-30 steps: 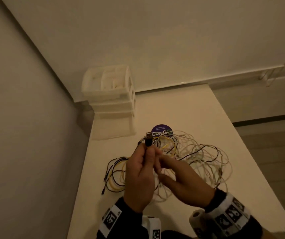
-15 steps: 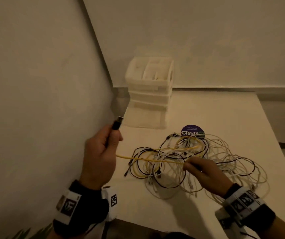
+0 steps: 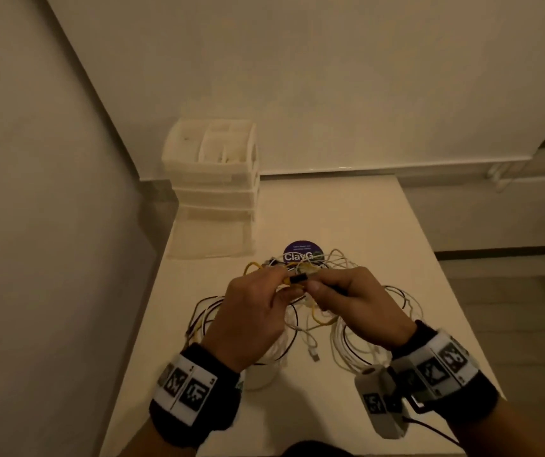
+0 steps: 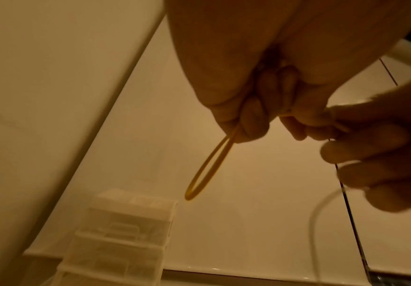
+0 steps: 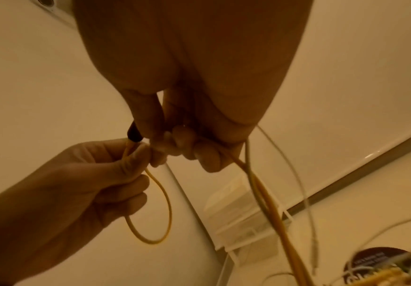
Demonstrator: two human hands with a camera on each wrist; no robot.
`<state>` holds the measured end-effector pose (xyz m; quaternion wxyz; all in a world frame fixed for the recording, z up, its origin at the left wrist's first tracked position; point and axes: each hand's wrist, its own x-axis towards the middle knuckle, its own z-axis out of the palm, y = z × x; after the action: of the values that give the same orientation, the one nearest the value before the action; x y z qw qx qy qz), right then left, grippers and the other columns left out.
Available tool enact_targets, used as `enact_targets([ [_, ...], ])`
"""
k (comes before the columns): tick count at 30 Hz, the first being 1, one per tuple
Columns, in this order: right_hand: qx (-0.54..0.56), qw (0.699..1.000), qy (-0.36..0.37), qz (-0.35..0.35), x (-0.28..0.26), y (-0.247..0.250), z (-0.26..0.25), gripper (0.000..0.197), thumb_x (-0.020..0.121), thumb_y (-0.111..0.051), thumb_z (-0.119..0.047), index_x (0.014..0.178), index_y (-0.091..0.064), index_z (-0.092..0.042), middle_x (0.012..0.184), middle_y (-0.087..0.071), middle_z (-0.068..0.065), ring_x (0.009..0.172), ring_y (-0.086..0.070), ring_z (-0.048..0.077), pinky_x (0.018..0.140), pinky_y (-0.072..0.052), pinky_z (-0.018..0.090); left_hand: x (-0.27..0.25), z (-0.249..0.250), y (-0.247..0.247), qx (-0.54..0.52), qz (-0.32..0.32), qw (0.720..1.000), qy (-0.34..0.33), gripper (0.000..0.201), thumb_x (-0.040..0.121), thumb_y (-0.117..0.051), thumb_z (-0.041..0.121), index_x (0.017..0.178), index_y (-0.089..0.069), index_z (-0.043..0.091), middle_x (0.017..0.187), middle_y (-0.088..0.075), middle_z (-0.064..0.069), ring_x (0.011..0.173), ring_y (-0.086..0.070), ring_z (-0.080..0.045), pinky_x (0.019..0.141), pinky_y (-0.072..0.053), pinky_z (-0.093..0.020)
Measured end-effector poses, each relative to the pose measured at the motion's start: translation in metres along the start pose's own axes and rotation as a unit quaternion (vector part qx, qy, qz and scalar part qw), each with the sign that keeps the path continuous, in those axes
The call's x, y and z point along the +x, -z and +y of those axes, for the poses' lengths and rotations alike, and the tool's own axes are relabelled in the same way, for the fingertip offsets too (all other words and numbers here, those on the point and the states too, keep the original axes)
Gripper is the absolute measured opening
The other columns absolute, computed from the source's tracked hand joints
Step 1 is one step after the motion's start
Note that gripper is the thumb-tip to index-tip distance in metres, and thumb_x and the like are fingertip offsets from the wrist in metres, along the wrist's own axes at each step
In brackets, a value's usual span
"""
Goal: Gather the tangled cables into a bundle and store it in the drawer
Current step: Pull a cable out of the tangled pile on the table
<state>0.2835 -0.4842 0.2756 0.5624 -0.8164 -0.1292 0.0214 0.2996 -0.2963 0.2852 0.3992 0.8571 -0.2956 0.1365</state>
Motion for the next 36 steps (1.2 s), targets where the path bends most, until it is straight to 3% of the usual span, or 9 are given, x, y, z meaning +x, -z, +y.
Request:
enact_targets([
  [4, -0.004, 0.999, 0.015, 0.028, -0.007, -0.002, 0.018, 0.019, 0.094, -0.052, -0.023, 0.093, -0.071, -0.02, 0.074, -0.063, -0.01, 0.067, -0.061, 0.01, 0.065, -0.05, 0.024, 0.016, 0.002, 0.007, 0.019, 0.053, 0.998, 0.006, 0.006, 0.084, -0.069, 0.015, 0.082, -0.068, 0.01, 0.065, -0.05, 0.017, 0.058, -0.043, 0.005, 0.057, -0.029, -0.009],
  [8, -0.087, 0.993, 0.069, 0.037, -0.002, -0.012, 0.027, 0.015, 0.097, -0.051, -0.019, 0.091, -0.064, -0.025, 0.08, -0.063, -0.012, 0.074, -0.061, 0.005, 0.069, -0.046, 0.015, 0.023, 0.015, 0.021, 0.011, 0.124, 0.992, 0.004, 0.006, 0.085, -0.07, 0.012, 0.082, -0.068, 0.007, 0.056, -0.037, 0.021, 0.054, -0.04, 0.008, 0.055, -0.025, -0.006],
  [10, -0.137, 0.986, 0.091, 0.028, 0.006, -0.015, 0.026, 0.014, 0.097, -0.05, -0.02, 0.092, -0.062, -0.02, 0.082, -0.062, -0.012, 0.075, -0.057, 0.001, 0.068, -0.042, 0.011, 0.024, 0.018, 0.029, 0.01, 0.155, 0.988, -0.003, 0.004, 0.085, -0.07, 0.009, 0.083, -0.069, 0.006, 0.058, -0.038, 0.022, 0.054, -0.041, 0.009, 0.055, -0.027, -0.005],
  [16, -0.216, 0.97, 0.112, 0.001, 0.015, -0.021, 0.02, 0.009, 0.098, -0.051, -0.026, 0.098, -0.06, -0.027, 0.09, -0.065, -0.015, 0.081, -0.058, 0.003, 0.072, -0.049, 0.024, 0.021, 0.006, 0.045, 0.02, 0.253, 0.967, 0.029, 0.014, 0.088, -0.067, 0.017, 0.084, -0.069, 0.004, 0.066, -0.052, 0.016, 0.059, -0.049, 0.007, 0.057, -0.038, -0.011],
  [19, -0.217, 0.972, 0.09, 0.0, 0.014, -0.023, 0.023, 0.013, 0.094, -0.056, -0.017, 0.098, -0.061, -0.028, 0.094, -0.067, -0.016, 0.086, -0.061, 0.002, 0.075, -0.05, 0.021, 0.022, 0.006, 0.058, 0.022, 0.319, 0.947, 0.038, 0.013, 0.089, -0.066, 0.023, 0.086, -0.067, 0.01, 0.065, -0.062, 0.0, 0.056, -0.056, -0.014, 0.054, -0.045, -0.028],
  [25, -0.189, 0.982, 0.004, 0.019, 0.021, -0.025, 0.04, 0.015, 0.092, -0.058, -0.008, 0.087, -0.065, -0.02, 0.085, -0.069, -0.01, 0.086, -0.059, 0.003, 0.07, -0.042, 0.006, 0.032, 0.013, 0.08, -0.008, 0.384, 0.921, 0.062, 0.006, 0.09, -0.064, 0.019, 0.086, -0.062, 0.016, 0.061, -0.055, 0.005, 0.056, -0.049, -0.007, 0.058, -0.035, -0.007],
  [31, -0.145, 0.986, -0.042, 0.076, 0.015, -0.014, 0.051, 0.025, 0.094, -0.057, -0.006, 0.101, -0.071, -0.025, 0.086, -0.071, -0.014, 0.087, -0.063, -0.002, 0.073, -0.042, 0.003, 0.03, 0.011, 0.066, 0.061, 0.289, 0.947, 0.126, 0.033, 0.088, -0.069, 0.016, 0.12, -0.065, 0.018, 0.055, -0.05, -0.009, 0.054, -0.049, -0.022, 0.049, -0.038, -0.02],
  [34, -0.182, 0.981, -0.018, 0.059, 0.015, -0.011, 0.044, 0.024, 0.094, -0.057, -0.008, 0.104, -0.072, -0.025, 0.084, -0.067, -0.015, 0.083, -0.064, 0.005, 0.073, -0.043, 0.006, 0.024, 0.036, 0.038, 0.022, 0.178, 0.983, 0.04, 0.033, 0.086, -0.071, 0.01, 0.118, -0.067, 0.015, 0.08, -0.071, -0.01, 0.07, -0.063, -0.005, 0.057, -0.048, -0.016],
  [36, -0.225, 0.972, 0.043, 0.051, 0.014, -0.01, 0.036, 0.021, 0.092, -0.06, -0.009, 0.099, -0.072, -0.025, 0.09, -0.068, -0.012, 0.086, -0.064, 0.011, 0.075, -0.048, 0.016, 0.018, 0.041, 0.013, 0.007, 0.038, 0.999, 0.012, 0.029, 0.091, -0.065, 0.02, 0.12, -0.066, 0.02, 0.102, -0.074, -0.001, 0.086, -0.068, -0.005, 0.074, -0.055, -0.028],
])
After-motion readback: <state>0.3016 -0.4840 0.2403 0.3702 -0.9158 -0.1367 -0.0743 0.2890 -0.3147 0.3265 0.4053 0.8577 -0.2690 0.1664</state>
